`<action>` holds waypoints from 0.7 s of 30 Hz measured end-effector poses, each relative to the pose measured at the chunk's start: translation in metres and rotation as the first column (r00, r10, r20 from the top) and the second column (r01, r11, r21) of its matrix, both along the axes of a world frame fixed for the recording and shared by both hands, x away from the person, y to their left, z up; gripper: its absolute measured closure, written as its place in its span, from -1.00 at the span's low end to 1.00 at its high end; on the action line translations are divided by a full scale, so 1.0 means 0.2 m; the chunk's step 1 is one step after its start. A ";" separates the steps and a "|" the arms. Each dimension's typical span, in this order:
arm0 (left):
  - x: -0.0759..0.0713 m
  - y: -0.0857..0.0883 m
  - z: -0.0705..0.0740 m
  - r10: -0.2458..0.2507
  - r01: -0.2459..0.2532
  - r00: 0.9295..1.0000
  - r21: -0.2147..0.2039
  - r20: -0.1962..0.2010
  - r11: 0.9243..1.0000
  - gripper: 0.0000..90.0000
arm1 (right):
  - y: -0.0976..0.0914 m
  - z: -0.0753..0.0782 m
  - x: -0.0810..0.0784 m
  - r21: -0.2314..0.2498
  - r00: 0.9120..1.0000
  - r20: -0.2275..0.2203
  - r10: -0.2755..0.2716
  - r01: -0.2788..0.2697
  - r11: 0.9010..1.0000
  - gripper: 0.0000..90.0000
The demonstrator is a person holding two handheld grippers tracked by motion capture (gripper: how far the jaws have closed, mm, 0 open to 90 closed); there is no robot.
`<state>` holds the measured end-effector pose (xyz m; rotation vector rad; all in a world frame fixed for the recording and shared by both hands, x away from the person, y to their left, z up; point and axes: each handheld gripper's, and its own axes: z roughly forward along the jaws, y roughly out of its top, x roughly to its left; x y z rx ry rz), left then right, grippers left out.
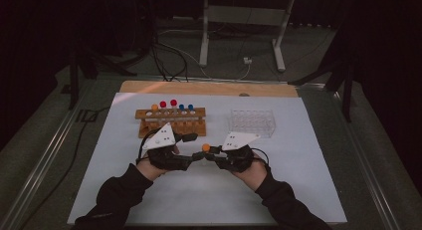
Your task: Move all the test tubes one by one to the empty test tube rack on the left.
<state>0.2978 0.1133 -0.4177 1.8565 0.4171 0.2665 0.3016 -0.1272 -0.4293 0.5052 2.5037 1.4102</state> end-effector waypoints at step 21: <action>0.02 -0.06 0.01 -0.015 0.012 0.998 0.037 0.057 0.999 0.59 | 0.00 0.02 0.00 0.034 1.000 0.005 -0.022 0.022 0.999 0.60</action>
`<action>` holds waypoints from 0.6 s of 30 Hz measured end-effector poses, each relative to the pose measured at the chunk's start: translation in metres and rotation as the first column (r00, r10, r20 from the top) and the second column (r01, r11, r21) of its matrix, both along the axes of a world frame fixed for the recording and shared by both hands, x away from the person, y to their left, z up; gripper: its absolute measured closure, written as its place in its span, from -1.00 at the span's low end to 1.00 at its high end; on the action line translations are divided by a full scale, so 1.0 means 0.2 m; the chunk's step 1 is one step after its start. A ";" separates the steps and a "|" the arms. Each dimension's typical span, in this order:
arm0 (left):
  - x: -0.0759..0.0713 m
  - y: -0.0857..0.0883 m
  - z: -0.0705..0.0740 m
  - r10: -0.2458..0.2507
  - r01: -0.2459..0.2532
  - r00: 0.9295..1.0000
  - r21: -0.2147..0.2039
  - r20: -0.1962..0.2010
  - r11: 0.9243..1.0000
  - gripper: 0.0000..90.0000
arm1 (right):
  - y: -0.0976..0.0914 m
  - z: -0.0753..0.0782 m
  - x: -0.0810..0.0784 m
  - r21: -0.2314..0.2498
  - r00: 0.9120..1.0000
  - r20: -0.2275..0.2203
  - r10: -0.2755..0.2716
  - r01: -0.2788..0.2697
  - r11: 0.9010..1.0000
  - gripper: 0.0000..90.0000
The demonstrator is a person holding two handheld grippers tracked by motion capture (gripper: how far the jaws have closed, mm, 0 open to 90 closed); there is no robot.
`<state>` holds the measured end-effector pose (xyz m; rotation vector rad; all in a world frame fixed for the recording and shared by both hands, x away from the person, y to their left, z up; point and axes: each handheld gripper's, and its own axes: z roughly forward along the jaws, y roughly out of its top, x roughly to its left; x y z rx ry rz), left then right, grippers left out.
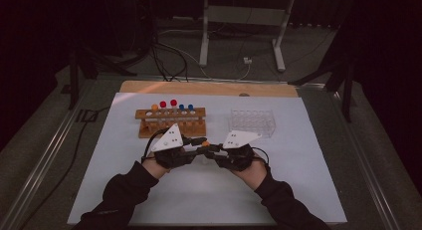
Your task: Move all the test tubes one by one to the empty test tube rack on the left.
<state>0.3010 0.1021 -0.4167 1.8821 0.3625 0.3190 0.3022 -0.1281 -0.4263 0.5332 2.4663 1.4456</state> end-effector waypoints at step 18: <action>0.08 0.28 0.17 0.151 -0.150 0.988 -0.017 0.028 0.988 0.59 | -0.15 -0.02 -0.03 0.068 0.996 -0.009 -0.089 0.090 0.994 -1.00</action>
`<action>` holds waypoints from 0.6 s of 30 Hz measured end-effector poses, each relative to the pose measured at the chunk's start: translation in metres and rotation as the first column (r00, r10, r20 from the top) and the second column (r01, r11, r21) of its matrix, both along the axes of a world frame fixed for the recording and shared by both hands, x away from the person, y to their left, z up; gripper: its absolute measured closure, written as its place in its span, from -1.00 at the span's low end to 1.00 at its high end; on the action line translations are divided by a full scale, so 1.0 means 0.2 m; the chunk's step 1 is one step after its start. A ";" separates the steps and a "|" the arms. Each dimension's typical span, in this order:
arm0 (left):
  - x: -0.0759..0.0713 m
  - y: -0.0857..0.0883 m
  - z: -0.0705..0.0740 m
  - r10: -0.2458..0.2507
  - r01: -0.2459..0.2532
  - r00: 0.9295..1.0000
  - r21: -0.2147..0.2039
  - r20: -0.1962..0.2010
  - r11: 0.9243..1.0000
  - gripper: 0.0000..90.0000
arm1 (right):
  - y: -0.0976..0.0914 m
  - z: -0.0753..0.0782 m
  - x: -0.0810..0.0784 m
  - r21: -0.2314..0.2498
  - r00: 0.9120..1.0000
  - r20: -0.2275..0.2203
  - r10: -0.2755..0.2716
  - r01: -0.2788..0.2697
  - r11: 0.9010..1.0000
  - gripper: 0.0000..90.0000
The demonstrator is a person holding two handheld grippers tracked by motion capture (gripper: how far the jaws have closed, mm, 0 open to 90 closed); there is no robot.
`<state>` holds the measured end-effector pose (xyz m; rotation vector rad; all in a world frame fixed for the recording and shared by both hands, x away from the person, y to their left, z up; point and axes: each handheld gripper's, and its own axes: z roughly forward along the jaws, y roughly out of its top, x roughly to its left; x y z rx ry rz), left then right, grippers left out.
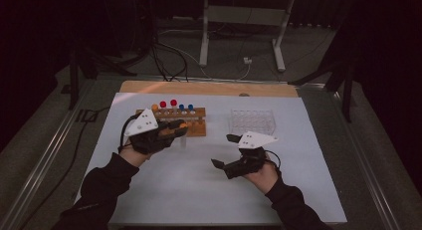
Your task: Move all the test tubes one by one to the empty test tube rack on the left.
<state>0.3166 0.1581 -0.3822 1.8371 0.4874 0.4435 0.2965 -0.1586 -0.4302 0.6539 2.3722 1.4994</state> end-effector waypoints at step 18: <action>0.16 0.29 0.11 0.203 -0.202 0.978 -0.026 0.050 0.979 0.59 | -0.10 -0.12 -0.04 0.016 0.999 0.019 -0.027 0.027 1.000 -1.00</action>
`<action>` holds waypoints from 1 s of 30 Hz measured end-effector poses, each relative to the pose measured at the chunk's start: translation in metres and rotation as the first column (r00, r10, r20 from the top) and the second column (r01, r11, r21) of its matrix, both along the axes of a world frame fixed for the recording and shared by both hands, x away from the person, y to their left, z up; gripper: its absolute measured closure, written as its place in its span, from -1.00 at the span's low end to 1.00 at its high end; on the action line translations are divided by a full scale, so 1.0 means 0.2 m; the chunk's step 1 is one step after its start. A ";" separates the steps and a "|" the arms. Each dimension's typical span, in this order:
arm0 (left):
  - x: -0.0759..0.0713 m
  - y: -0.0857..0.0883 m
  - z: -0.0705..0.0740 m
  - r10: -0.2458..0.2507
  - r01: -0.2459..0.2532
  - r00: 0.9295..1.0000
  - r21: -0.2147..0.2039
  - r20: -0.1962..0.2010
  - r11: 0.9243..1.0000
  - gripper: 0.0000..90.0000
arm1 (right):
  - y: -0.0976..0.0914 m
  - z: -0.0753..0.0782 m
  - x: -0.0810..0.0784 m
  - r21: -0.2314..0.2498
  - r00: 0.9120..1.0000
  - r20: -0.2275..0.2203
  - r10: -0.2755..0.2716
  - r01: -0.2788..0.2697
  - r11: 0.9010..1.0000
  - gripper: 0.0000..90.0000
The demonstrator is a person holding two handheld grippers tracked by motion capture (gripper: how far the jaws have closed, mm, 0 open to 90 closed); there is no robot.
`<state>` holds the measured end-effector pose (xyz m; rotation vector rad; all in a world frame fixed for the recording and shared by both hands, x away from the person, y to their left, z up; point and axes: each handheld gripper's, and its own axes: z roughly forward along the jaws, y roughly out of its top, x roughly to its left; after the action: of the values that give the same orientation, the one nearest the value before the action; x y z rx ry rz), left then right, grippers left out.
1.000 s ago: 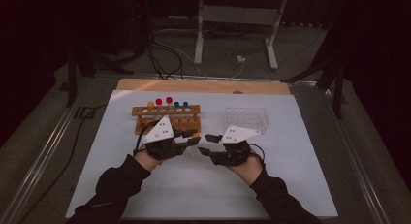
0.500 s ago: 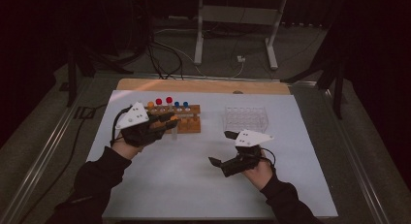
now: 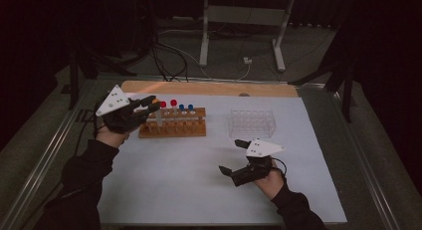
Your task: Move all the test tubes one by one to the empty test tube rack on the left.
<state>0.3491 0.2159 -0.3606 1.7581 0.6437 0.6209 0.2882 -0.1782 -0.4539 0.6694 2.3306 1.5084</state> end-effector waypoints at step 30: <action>0.30 0.16 -0.22 0.211 -0.211 0.976 0.001 -0.050 0.978 0.59 | -0.01 0.01 0.00 0.004 1.000 -0.007 0.012 -0.012 1.000 -1.00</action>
<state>0.4096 0.2488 -0.4043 1.7187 0.8735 0.7212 0.2877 -0.1803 -0.4525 0.6648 2.3415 1.5186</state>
